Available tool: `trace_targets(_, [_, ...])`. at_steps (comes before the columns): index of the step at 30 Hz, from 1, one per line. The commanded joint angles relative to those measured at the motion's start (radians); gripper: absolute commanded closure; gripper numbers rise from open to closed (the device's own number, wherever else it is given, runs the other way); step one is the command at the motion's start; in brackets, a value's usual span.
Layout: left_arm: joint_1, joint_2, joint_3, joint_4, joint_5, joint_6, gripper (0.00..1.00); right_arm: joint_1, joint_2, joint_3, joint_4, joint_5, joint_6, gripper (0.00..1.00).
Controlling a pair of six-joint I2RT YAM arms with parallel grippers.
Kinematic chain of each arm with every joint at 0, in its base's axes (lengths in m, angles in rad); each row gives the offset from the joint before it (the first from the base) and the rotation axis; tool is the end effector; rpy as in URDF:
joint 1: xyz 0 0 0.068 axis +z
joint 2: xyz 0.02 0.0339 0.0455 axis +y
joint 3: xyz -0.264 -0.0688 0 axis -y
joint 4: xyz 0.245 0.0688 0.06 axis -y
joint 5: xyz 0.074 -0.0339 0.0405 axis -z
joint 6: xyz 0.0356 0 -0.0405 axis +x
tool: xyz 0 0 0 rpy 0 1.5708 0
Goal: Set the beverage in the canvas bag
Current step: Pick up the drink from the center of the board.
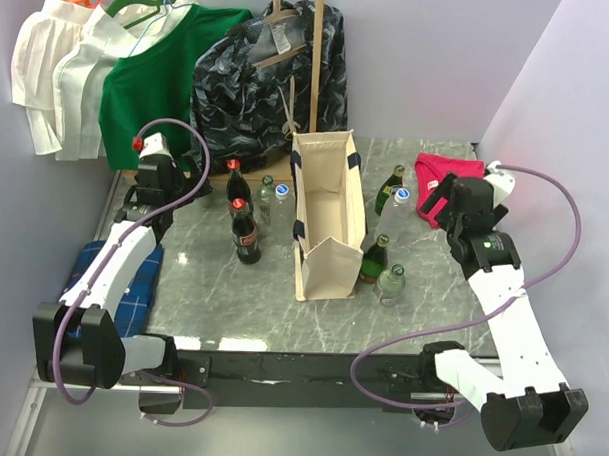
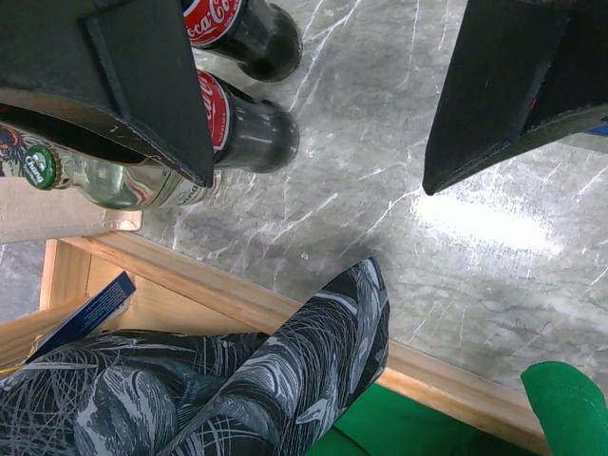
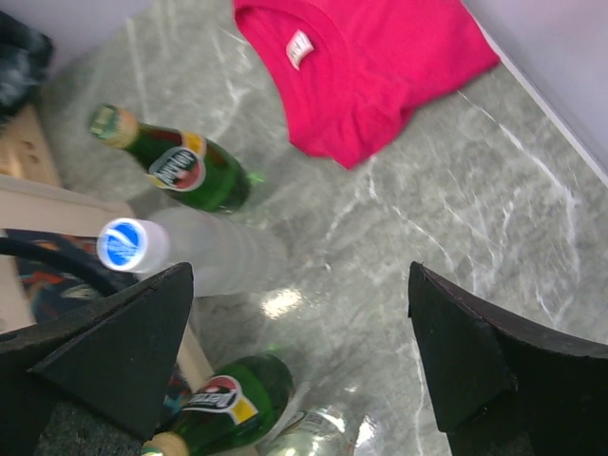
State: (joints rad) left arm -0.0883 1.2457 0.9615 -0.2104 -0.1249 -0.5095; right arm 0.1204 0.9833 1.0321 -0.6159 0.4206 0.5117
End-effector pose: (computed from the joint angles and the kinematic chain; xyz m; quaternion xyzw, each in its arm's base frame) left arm 0.2832 -0.0206 0.3007 -0.2104 0.8314 -0.0994 0.5046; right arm 0.2055 0.0102 0.3479 0.2652 0.8215 -0.0277 0.5040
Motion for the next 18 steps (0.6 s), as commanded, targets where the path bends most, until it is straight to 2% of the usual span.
trace_targets(1, [-0.002, -0.015, 0.04, -0.021, 0.024, 0.011, 0.04, 0.001, 0.0, 0.075, -0.039, -0.039, -0.036, 0.0])
trace_targets(11, [-0.002, -0.026, 0.138, -0.076, 0.143, 0.031, 0.04, 0.022, 0.026, 0.18, -0.111, -0.086, -0.104, 0.0])
trace_targets(18, [-0.002, -0.031, 0.192, -0.127, 0.206, 0.043, 0.04, 0.042, 0.077, 0.252, -0.148, -0.17, -0.122, 0.07])
